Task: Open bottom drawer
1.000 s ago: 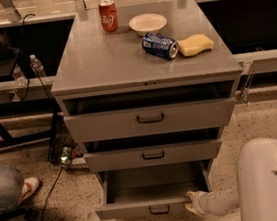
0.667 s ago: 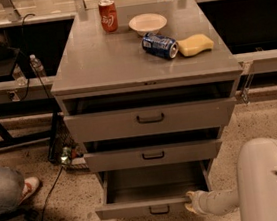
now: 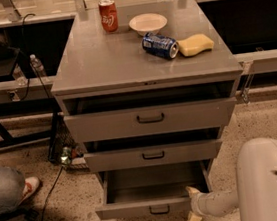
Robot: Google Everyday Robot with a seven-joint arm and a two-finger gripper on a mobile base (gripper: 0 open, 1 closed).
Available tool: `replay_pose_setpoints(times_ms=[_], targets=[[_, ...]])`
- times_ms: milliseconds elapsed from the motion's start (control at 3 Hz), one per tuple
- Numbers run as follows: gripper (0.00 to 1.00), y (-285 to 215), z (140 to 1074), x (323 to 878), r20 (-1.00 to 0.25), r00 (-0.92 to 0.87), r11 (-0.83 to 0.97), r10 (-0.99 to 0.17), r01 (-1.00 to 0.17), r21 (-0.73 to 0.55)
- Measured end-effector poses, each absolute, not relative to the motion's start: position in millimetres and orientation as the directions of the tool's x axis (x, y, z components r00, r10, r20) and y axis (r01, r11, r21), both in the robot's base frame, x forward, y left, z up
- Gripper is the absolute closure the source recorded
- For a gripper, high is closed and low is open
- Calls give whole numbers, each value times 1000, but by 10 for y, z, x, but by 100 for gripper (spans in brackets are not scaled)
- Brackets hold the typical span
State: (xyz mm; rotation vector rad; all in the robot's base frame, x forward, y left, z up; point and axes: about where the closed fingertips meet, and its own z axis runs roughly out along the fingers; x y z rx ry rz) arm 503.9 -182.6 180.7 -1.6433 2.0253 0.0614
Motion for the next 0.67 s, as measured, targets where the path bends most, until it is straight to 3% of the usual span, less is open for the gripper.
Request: replay_pose_setpoints(times_ms=[667], targets=[[0,-1678,1714,4995,-408,-73,196,-910,-943,-269]])
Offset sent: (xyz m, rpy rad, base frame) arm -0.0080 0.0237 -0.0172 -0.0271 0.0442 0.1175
